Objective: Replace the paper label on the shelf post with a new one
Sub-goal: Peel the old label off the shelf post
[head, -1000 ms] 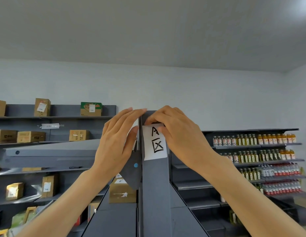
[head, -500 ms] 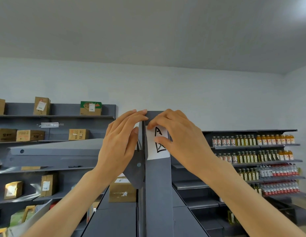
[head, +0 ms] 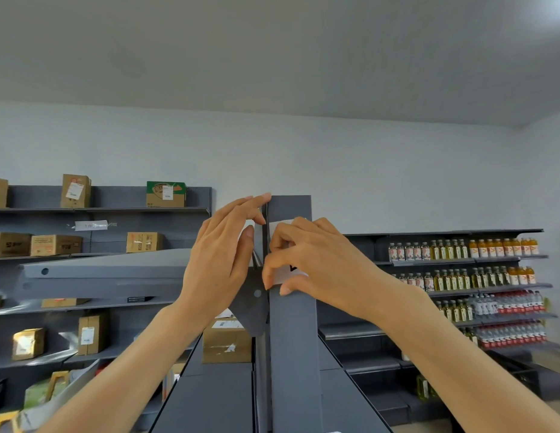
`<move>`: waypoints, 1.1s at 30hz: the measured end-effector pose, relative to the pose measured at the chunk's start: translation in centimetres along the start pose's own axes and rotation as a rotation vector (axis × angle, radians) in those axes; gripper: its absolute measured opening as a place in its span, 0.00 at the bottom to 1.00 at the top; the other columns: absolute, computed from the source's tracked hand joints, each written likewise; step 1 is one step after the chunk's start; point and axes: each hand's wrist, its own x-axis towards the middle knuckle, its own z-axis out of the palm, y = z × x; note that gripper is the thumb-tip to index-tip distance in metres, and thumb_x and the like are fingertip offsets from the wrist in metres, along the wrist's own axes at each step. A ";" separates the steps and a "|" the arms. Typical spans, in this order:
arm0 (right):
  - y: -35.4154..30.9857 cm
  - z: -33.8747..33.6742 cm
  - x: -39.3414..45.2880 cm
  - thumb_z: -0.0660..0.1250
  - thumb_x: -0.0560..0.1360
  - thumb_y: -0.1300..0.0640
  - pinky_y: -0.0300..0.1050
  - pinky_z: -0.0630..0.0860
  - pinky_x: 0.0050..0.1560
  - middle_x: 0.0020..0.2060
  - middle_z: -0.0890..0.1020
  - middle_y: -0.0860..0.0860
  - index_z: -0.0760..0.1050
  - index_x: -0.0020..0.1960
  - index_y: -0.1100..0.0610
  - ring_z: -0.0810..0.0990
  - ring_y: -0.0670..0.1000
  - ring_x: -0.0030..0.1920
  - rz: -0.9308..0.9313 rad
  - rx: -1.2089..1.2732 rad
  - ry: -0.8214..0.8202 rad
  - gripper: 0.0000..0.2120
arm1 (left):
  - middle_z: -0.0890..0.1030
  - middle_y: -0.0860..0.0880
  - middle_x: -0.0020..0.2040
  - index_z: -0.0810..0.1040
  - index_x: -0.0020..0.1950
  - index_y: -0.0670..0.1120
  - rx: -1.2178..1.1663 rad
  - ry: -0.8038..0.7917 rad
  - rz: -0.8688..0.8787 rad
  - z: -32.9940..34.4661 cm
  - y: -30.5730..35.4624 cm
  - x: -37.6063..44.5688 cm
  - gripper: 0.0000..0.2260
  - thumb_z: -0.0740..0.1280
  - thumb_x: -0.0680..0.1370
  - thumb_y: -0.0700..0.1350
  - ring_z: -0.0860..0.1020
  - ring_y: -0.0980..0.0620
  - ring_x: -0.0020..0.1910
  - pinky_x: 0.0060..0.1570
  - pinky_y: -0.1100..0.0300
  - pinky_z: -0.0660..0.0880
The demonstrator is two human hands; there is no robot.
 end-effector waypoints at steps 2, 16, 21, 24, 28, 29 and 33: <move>0.1 0.0 0.0 0.75 0.70 0.52 0.38 0.53 0.51 0.49 0.75 0.44 0.82 0.49 0.44 0.70 0.46 0.53 -0.015 -0.008 0.012 0.09 | 0.75 0.52 0.69 0.72 0.64 0.51 -0.002 -0.001 0.006 0.0 0.0 0.0 0.13 0.56 0.82 0.41 0.70 0.53 0.71 0.68 0.44 0.68; -1.1 2.2 -0.3 0.72 0.68 0.55 0.45 0.74 0.37 0.39 0.79 0.47 0.75 0.48 0.53 0.76 0.51 0.39 -0.047 -0.079 0.247 0.11 | 0.75 0.57 0.64 0.72 0.66 0.50 -0.009 0.023 0.048 -0.1 0.2 0.0 0.15 0.56 0.81 0.41 0.72 0.56 0.67 0.67 0.50 0.70; -1.5 3.0 -0.7 0.72 0.68 0.57 0.42 0.74 0.36 0.39 0.78 0.46 0.75 0.50 0.53 0.75 0.49 0.38 -0.004 -0.029 0.286 0.13 | 0.74 0.57 0.69 0.72 0.65 0.50 -0.004 0.009 0.043 0.0 0.0 0.0 0.14 0.56 0.81 0.41 0.72 0.58 0.68 0.67 0.54 0.67; -1.5 3.2 -0.8 0.73 0.67 0.56 0.39 0.71 0.37 0.39 0.78 0.46 0.75 0.51 0.53 0.75 0.48 0.38 0.011 -0.017 0.295 0.14 | 0.75 0.55 0.68 0.72 0.66 0.50 -0.011 0.008 0.037 0.0 0.1 0.0 0.14 0.56 0.81 0.41 0.73 0.55 0.67 0.67 0.49 0.69; -1.7 3.6 -0.7 0.73 0.68 0.56 0.38 0.71 0.36 0.40 0.79 0.47 0.74 0.53 0.53 0.75 0.49 0.39 0.031 0.000 0.290 0.15 | 0.75 0.53 0.69 0.72 0.65 0.50 -0.003 -0.001 0.027 0.0 0.0 -0.1 0.14 0.55 0.82 0.43 0.73 0.54 0.68 0.67 0.46 0.70; -1.8 3.6 -0.7 0.72 0.68 0.57 0.37 0.71 0.36 0.40 0.79 0.47 0.73 0.54 0.53 0.75 0.49 0.40 0.040 0.001 0.288 0.15 | 0.75 0.53 0.69 0.72 0.65 0.49 -0.002 -0.001 0.026 -0.1 0.0 -0.1 0.14 0.55 0.82 0.43 0.73 0.53 0.68 0.67 0.45 0.70; -1.8 3.5 -0.8 0.70 0.69 0.61 0.35 0.66 0.34 0.38 0.78 0.47 0.74 0.54 0.54 0.73 0.48 0.39 0.072 0.018 0.285 0.14 | 0.75 0.53 0.69 0.73 0.64 0.49 0.004 0.003 0.039 -0.1 0.2 0.0 0.13 0.56 0.82 0.41 0.73 0.53 0.68 0.67 0.48 0.69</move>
